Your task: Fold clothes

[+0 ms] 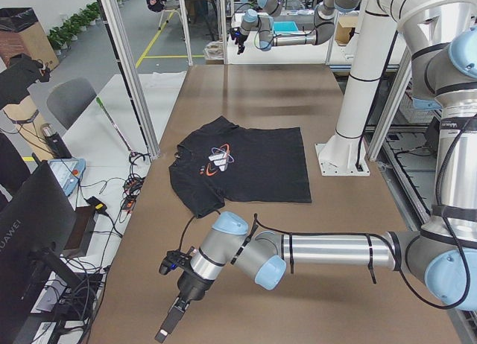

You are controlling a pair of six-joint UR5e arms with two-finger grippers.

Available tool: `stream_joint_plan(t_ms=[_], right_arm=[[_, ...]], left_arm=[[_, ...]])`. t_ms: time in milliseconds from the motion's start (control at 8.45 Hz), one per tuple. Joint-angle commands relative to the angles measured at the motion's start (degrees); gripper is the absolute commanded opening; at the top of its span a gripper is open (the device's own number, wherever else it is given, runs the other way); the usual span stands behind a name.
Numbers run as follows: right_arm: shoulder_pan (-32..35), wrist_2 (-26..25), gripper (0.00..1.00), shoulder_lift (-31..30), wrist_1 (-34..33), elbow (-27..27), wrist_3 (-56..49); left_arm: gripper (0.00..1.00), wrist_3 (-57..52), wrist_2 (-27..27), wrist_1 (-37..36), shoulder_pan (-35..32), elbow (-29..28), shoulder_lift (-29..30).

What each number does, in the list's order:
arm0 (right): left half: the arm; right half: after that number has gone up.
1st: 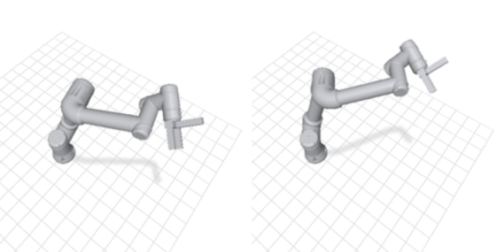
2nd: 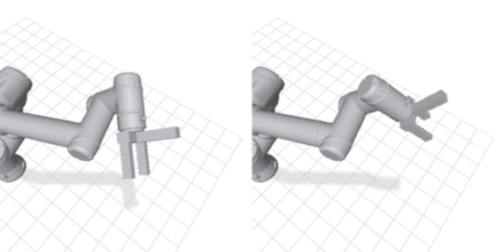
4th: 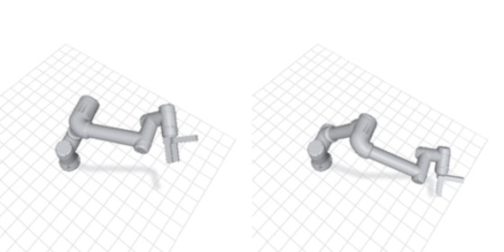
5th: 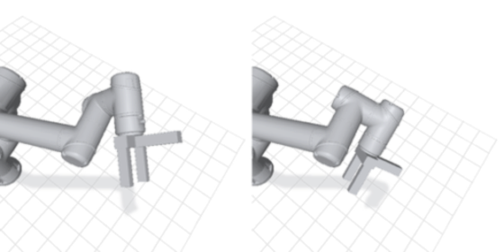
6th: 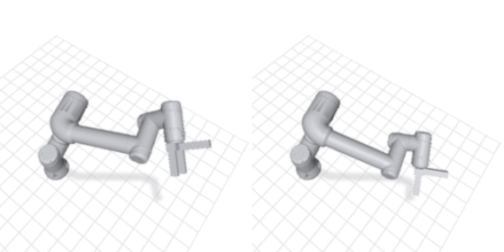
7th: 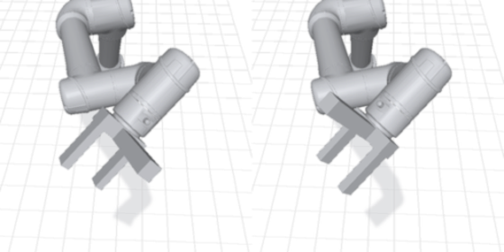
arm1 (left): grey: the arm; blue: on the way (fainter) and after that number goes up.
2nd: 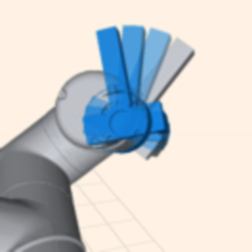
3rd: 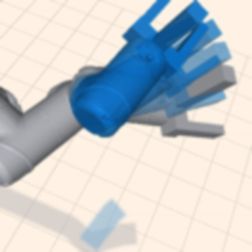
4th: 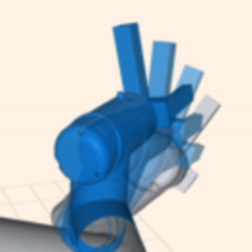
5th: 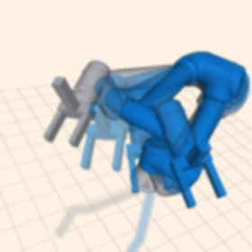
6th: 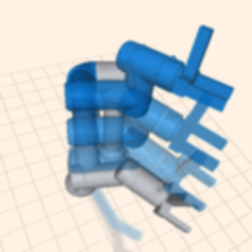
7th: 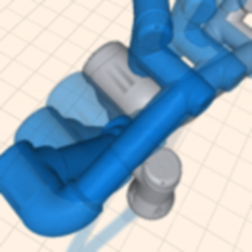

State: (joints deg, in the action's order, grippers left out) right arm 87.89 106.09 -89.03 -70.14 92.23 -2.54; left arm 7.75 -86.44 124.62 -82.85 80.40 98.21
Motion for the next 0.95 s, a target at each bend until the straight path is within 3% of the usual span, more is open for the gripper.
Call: stream_joint_plan(t_ms=[0,355,592,828], right_arm=[[0.0,0.0,0.94,0.0,0.1,-0.2,0.0],[0.0,0.0,0.94,0.0,0.1,-0.2,0.0],[0.0,0.0,0.94,0.0,1.0,-0.2,0.3],[0.0,0.0,0.94,0.0,1.5,-0.2,0.4]], left_arm=[[1.0,4.4,1.2,0.1,0.1,-1.2,1.2],[1.0,4.9,1.2,0.1,0.1,-1.0,1.9],[1.0,10.2,3.5,0.3,0.3,-6.3,5.4],[1.0,10.2,2.9,0.2,0.3,-6.0,5.2]])
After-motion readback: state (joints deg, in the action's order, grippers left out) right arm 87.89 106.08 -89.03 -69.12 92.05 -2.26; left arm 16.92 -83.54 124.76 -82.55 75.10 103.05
